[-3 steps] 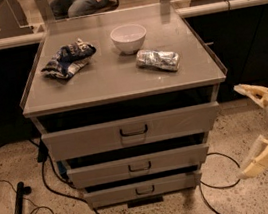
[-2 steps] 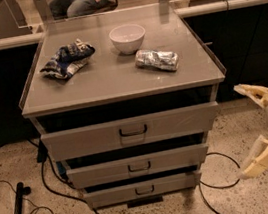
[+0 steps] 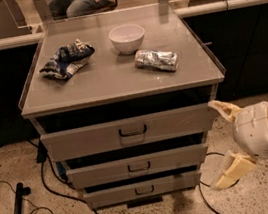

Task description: Open middle drawer

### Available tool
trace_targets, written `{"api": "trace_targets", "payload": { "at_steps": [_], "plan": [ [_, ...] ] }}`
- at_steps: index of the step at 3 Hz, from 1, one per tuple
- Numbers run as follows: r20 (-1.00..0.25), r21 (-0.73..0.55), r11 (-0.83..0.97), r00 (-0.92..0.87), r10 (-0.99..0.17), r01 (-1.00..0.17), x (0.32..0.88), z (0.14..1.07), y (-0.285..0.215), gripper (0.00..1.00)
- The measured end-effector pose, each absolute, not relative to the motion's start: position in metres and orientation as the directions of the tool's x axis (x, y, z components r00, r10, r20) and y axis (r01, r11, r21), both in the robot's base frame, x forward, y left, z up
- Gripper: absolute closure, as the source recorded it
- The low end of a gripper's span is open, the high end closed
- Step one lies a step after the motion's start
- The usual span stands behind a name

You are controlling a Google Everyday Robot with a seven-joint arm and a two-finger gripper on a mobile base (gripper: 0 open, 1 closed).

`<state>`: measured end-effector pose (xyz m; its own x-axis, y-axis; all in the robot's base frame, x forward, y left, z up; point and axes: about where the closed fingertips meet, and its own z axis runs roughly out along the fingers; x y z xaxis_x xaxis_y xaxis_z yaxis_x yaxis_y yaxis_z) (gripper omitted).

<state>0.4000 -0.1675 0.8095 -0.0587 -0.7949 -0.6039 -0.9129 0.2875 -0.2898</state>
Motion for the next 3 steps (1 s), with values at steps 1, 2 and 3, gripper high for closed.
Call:
{"api": "trace_targets", "payload": {
  "at_steps": [1,2,3],
  "plan": [
    [-0.596,-0.287,0.285,-0.062,-0.8,-0.915,0.412,0.78,-0.153,0.0],
    [-0.594,-0.287,0.277,-0.057,-0.803,-0.917,0.427,0.753,-0.143,0.0],
    [-0.582,-0.288,0.238,-0.028,-0.813,-0.928,0.444,0.715,-0.14,0.0]
  ]
}}
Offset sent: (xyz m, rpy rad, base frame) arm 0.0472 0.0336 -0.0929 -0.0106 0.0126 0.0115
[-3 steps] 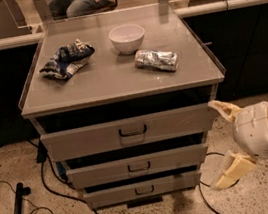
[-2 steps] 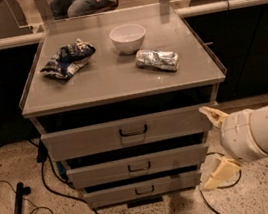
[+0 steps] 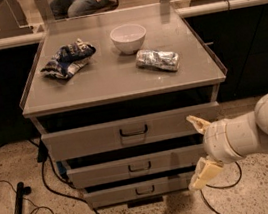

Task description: Open middle drawer

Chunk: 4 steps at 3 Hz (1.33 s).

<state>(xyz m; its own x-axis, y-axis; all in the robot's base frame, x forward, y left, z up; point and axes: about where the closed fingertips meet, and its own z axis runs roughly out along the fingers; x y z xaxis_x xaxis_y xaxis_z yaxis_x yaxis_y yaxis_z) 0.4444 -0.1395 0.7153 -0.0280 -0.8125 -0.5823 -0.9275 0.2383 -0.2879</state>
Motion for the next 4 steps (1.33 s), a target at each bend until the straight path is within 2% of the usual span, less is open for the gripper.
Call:
{"api": "trace_targets", "payload": {
  "at_steps": [1,3,4],
  "plan": [
    [-0.558,-0.309,0.147,0.055,-0.828,-0.94,0.469,0.668,-0.133,0.0],
    [-0.555,-0.286,0.159,0.028,-0.831,-0.945,0.475,0.652,-0.139,0.0],
    [-0.558,-0.256,0.195,-0.021,-0.829,-0.947,0.49,0.616,-0.151,0.0]
  ]
}}
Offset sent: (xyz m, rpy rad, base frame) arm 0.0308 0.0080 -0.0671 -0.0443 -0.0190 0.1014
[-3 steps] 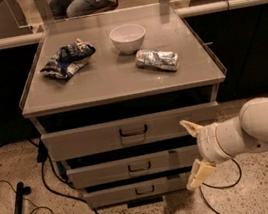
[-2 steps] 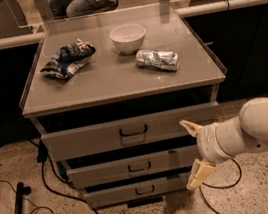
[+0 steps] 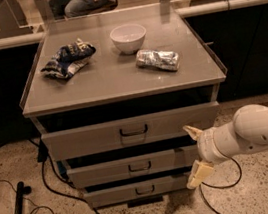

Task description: Open middle drawer

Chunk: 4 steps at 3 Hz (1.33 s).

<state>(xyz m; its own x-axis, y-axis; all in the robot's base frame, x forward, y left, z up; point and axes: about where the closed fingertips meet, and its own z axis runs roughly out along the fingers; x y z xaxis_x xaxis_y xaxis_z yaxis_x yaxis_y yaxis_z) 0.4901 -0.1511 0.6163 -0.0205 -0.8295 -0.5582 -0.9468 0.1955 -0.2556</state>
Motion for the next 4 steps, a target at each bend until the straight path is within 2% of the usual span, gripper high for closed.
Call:
{"api": "trace_targets", "payload": {
  "at_steps": [2,4],
  "plan": [
    [-0.614,-0.195,0.2,-0.04,-0.789,-0.96,0.506,0.547,-0.16,0.0],
    [-0.74,-0.177,0.095,0.069,-0.669,-0.98,0.506,0.486,-0.136,0.0]
  ]
}}
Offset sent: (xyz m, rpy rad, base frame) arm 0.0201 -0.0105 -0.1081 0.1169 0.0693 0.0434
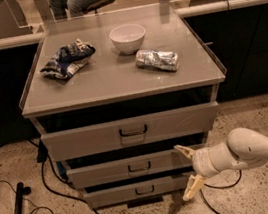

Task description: Open middle drawer

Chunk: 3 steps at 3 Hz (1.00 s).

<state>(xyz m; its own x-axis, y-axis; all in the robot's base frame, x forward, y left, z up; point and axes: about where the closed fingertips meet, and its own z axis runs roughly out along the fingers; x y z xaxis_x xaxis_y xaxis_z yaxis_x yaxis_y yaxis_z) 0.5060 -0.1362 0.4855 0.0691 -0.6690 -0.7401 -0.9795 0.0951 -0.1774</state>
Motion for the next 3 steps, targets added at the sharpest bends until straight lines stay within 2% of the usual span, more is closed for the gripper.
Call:
{"api": "trace_targets", "payload": {
  "at_steps": [1,3],
  "plan": [
    [-0.74,-0.178,0.095,0.07,-0.669,-0.979,0.506,0.485,-0.136,0.0],
    [-0.733,-0.173,0.099,0.061,-0.677,-0.98,0.543,0.452,-0.124,0.0]
  ]
}}
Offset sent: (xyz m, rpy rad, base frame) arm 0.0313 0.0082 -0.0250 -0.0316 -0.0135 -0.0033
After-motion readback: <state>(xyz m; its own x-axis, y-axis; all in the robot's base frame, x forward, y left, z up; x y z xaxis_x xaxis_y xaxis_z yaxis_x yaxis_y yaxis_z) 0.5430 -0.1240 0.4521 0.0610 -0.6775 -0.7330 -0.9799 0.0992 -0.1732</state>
